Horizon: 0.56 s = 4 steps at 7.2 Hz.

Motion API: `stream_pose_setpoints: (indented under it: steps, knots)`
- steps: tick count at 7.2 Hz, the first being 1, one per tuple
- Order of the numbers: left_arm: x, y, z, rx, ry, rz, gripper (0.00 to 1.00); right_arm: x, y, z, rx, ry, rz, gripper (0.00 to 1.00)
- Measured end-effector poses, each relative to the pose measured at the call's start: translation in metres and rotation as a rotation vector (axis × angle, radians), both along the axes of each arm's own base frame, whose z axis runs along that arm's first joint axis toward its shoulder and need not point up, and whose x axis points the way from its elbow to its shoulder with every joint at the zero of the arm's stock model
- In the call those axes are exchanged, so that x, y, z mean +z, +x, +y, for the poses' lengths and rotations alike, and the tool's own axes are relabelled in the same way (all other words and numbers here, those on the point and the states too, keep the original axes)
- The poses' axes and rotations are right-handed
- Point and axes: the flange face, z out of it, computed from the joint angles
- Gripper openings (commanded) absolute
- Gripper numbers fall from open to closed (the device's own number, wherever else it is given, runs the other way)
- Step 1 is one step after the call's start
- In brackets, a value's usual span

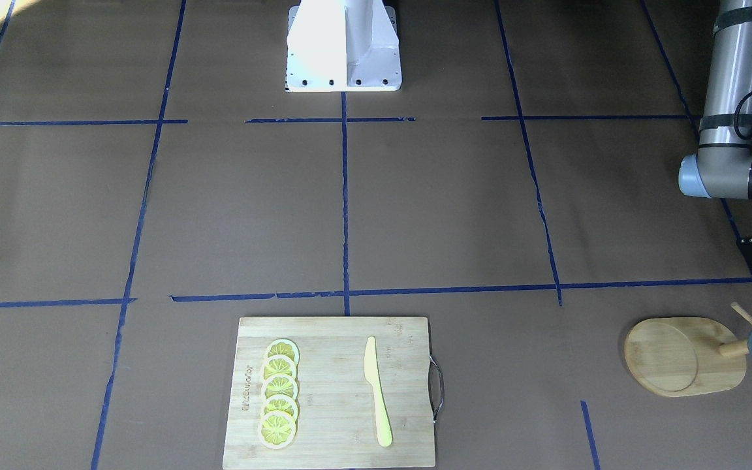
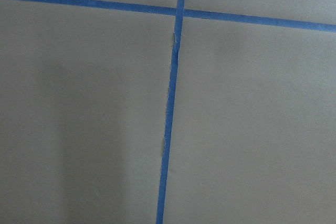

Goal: Hang cup on storage rack
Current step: 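Hook the mug handle onto a peg of the wooden rack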

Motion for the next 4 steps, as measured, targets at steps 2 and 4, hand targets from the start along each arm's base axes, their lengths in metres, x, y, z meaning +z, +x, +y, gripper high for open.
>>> stream_pose_setpoints:
  steps: [2,4]
  knots:
    - [0.020,-0.002,0.005,0.000,-0.007,-0.004,0.01,0.000,0.000,0.000,0.001,0.001,0.000,1.00]
    - [0.037,-0.005,0.012,0.001,-0.005,-0.003,0.10,0.000,0.000,0.000,0.001,0.001,0.000,1.00]
